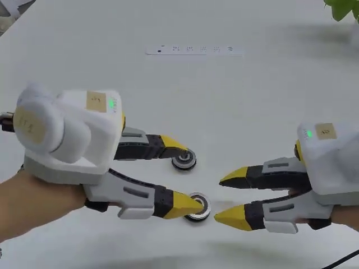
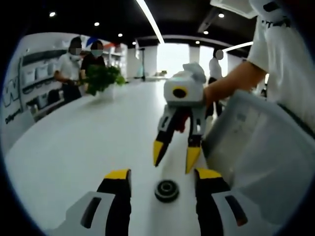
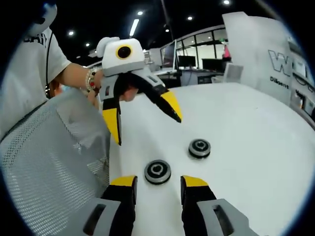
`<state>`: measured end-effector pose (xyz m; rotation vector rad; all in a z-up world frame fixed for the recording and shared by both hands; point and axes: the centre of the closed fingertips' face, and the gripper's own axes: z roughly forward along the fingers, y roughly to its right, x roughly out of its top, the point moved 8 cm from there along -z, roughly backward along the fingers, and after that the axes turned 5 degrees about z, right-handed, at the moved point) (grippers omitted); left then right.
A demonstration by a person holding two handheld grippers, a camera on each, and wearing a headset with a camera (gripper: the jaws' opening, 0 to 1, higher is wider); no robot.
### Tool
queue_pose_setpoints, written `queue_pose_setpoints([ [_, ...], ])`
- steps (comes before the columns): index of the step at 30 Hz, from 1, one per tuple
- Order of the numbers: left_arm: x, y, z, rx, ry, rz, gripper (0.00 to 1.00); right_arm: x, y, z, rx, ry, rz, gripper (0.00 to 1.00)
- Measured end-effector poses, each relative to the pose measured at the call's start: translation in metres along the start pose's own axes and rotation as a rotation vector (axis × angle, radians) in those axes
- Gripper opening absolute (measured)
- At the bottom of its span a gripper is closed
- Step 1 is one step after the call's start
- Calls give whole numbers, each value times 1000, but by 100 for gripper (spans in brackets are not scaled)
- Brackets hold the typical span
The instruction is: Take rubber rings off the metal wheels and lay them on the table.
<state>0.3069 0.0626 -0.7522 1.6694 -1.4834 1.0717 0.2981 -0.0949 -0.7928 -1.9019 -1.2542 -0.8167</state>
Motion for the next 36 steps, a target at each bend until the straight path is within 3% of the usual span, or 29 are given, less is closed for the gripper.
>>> queue_pose_setpoints([
  [14, -19, 2, 24, -59, -62, 19, 47, -4, 1, 12, 20, -12, -26, 29],
  [20, -26, 5, 29, -96, -67, 25, 38, -5, 2, 17, 26, -22, -37, 27],
  [32, -37, 4, 32, -74, -80, 25, 21, -7, 2, 23, 26, -33, -47, 24],
  [36, -41, 5, 34, -69, -109, 50, 20, -8, 0, 26, 26, -48, -50, 25],
])
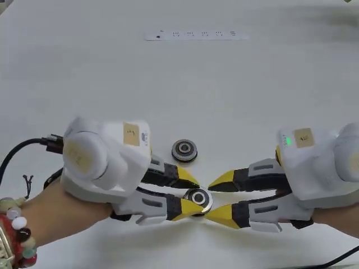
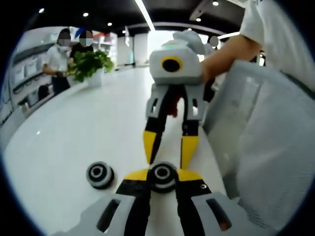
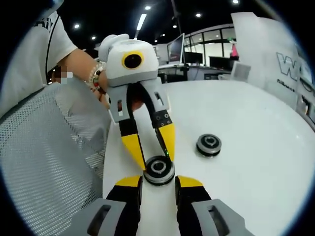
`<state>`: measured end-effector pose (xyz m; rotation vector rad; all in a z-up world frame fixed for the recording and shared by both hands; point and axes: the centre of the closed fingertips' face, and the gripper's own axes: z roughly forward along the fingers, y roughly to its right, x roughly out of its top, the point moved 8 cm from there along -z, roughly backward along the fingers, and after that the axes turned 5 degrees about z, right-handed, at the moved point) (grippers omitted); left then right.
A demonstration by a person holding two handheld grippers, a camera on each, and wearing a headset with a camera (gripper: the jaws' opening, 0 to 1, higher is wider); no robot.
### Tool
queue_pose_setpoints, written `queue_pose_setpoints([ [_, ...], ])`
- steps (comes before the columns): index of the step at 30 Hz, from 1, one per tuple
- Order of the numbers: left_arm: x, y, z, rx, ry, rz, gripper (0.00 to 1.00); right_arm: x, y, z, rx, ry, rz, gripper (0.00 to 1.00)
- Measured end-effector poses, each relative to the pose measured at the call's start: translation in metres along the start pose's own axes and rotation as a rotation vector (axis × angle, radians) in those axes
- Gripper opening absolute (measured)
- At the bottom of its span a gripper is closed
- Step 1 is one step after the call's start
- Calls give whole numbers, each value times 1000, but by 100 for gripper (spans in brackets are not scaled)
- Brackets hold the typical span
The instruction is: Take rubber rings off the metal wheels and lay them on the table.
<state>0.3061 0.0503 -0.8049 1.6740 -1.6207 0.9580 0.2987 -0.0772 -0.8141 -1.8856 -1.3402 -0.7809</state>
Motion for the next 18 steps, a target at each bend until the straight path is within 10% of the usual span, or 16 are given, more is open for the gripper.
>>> queue_pose_setpoints([
  [18, 1, 4, 0, 19, 21, -1, 15, 2, -1, 3, -27, 3, -70, 23],
])
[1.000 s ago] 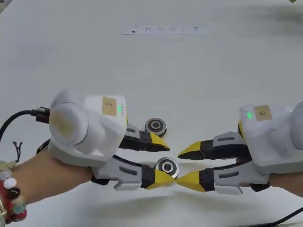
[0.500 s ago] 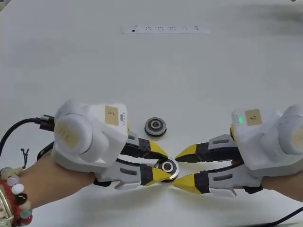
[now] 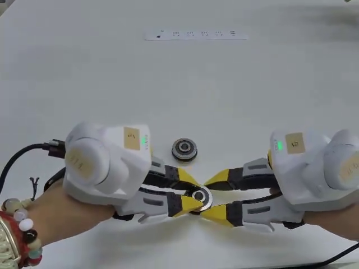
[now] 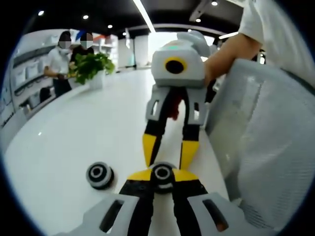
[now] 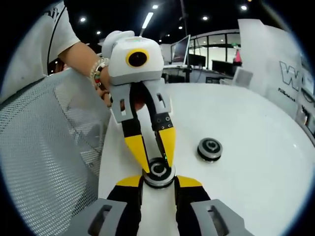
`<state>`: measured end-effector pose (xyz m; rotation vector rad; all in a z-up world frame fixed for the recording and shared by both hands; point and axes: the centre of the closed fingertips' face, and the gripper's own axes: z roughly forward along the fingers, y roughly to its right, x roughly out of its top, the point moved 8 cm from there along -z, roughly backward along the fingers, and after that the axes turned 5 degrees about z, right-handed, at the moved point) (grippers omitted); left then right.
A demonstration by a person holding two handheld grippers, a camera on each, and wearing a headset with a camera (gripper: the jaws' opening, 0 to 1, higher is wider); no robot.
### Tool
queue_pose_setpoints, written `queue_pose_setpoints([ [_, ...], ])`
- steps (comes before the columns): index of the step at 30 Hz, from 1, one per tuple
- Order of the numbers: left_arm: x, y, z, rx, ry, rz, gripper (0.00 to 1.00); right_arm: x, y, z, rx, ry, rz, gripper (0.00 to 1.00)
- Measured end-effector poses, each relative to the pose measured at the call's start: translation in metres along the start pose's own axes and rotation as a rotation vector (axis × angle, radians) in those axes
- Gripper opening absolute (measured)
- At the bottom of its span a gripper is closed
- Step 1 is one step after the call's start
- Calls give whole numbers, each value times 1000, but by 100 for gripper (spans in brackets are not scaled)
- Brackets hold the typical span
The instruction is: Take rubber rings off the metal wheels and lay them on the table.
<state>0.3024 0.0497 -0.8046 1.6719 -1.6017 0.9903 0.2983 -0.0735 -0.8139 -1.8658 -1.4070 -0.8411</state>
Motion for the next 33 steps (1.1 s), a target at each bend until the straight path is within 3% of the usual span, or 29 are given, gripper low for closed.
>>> queue_pose_setpoints([
  [12, -1, -2, 1, 8, 9, 1, 15, -5, 1, -6, -7, -19, 19, 14],
  [16, -1, -2, 0, 9, 7, 5, 15, -7, 3, -9, -22, -36, 13, 2],
  [20, -1, -3, 1, 11, 6, 8, 15, -6, 3, -7, -22, -44, 15, 2],
  [27, -1, -3, 1, 11, 5, 13, 15, -6, 7, -7, -11, -57, 158, 3],
  [31, -2, -3, 1, 10, 9, 12, 15, -7, 8, -7, 7, -59, 280, 3],
  [33, -3, -3, 1, 9, 15, 8, 15, -8, 9, -7, 16, -54, 289, 3],
])
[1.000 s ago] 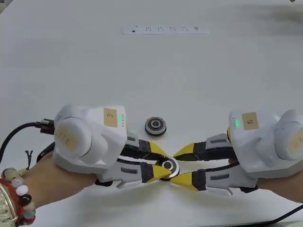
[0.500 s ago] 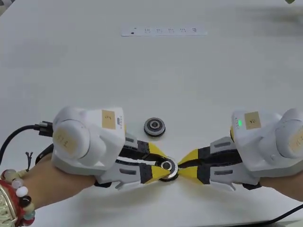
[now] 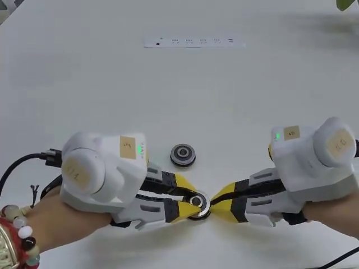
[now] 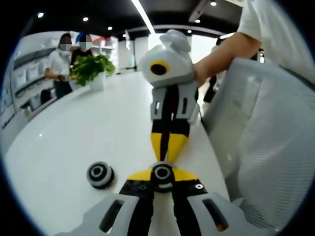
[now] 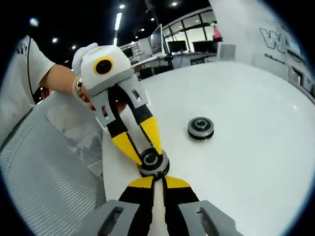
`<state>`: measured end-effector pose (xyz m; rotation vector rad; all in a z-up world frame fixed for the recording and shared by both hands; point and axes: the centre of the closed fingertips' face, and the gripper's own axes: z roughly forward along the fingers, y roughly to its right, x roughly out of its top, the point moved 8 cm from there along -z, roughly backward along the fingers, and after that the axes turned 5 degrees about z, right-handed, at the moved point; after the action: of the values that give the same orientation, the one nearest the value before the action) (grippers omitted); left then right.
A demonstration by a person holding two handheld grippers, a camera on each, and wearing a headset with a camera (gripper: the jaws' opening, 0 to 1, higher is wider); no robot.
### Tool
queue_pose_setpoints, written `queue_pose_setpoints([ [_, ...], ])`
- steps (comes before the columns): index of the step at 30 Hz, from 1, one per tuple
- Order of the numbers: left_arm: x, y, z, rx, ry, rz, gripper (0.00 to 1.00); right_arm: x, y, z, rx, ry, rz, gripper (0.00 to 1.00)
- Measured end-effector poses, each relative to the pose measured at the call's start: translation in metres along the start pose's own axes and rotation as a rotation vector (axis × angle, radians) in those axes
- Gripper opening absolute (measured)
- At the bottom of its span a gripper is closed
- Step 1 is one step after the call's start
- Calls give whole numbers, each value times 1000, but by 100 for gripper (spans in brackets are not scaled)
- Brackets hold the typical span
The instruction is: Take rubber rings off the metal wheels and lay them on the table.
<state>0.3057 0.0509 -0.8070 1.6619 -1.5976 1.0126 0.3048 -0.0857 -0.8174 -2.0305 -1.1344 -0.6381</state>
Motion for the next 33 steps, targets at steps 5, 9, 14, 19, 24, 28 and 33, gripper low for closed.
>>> queue_pose_setpoints([
  [5, -1, 0, -1, 2, 8, 1, 15, -2, -4, 1, 0, 10, -51, 3],
  [9, -2, 0, -1, 3, 17, -2, 15, 0, -3, 2, -13, -14, -15, 3],
  [14, -3, 0, -2, 2, 27, -2, 15, 1, 0, 2, -27, -12, 112, 0],
  [19, -3, 0, -2, 5, 25, 3, 15, 1, 0, 3, -34, -2, 144, 0],
  [24, -3, 1, -2, 8, 24, 6, 15, -1, 3, 0, -11, 35, 241, 0],
  [28, -3, 2, -3, 11, 26, 7, 15, -3, 4, -4, 16, 94, 357, 0],
  [33, -4, 2, -3, 10, 35, 5, 15, -6, 5, -4, 89, 178, 492, 0],
])
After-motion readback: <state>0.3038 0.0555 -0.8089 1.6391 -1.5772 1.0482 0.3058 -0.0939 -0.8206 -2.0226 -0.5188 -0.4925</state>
